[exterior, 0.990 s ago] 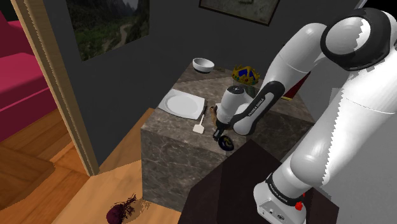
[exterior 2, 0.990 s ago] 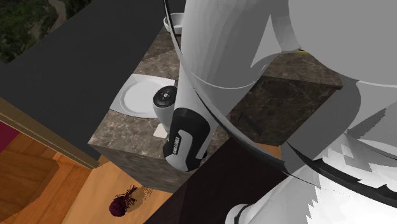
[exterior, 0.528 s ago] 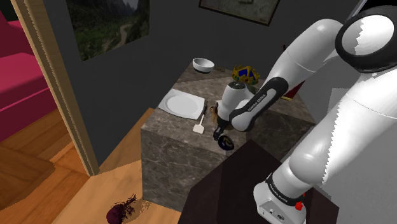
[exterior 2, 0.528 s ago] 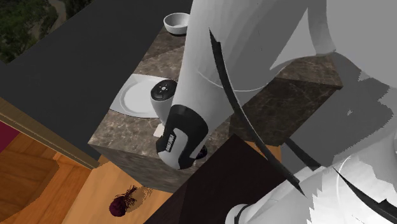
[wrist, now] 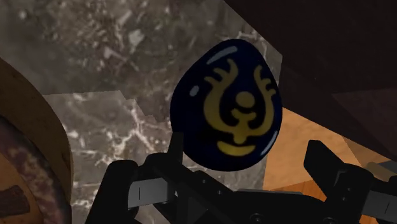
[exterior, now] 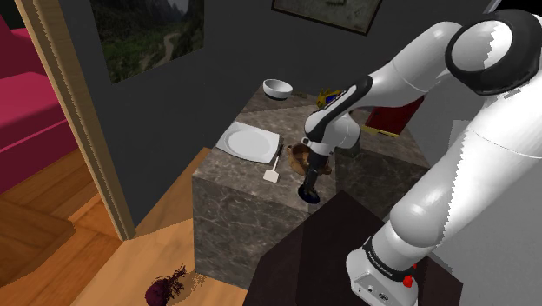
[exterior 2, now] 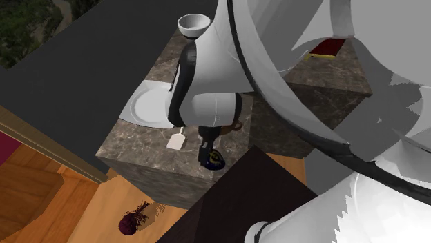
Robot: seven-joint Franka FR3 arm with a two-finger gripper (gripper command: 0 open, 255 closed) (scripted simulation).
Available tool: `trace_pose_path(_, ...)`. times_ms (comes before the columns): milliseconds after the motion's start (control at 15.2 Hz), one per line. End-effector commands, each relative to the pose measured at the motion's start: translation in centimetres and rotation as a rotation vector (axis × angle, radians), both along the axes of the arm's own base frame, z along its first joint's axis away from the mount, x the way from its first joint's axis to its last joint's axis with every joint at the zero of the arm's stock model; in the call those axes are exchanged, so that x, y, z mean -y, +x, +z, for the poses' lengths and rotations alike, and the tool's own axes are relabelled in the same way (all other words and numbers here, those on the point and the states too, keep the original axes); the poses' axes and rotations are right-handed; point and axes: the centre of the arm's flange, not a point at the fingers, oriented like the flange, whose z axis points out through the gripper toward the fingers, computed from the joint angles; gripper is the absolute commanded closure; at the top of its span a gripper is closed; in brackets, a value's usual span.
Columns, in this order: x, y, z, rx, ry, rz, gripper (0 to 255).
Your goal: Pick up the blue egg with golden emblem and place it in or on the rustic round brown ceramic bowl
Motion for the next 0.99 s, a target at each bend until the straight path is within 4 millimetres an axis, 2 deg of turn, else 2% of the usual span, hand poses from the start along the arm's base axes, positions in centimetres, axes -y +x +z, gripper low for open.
trace_pose_path(0,-0.37,-0.17,-0.96,0.001,0.009,0.007,0)
trace_pose_path(66,-0.64,-0.32,-1.74,0.001,0.009,0.007,0)
trace_pose_path(594,-0.63,-0.32,-1.73,0.001,0.009,0.007,0)
trace_pose_path(660,-0.63,-0.32,-1.73,0.001,0.009,0.007,255)
trace_pose_path(924,-0.65,-0.35,-1.73,0.001,0.009,0.007,255)
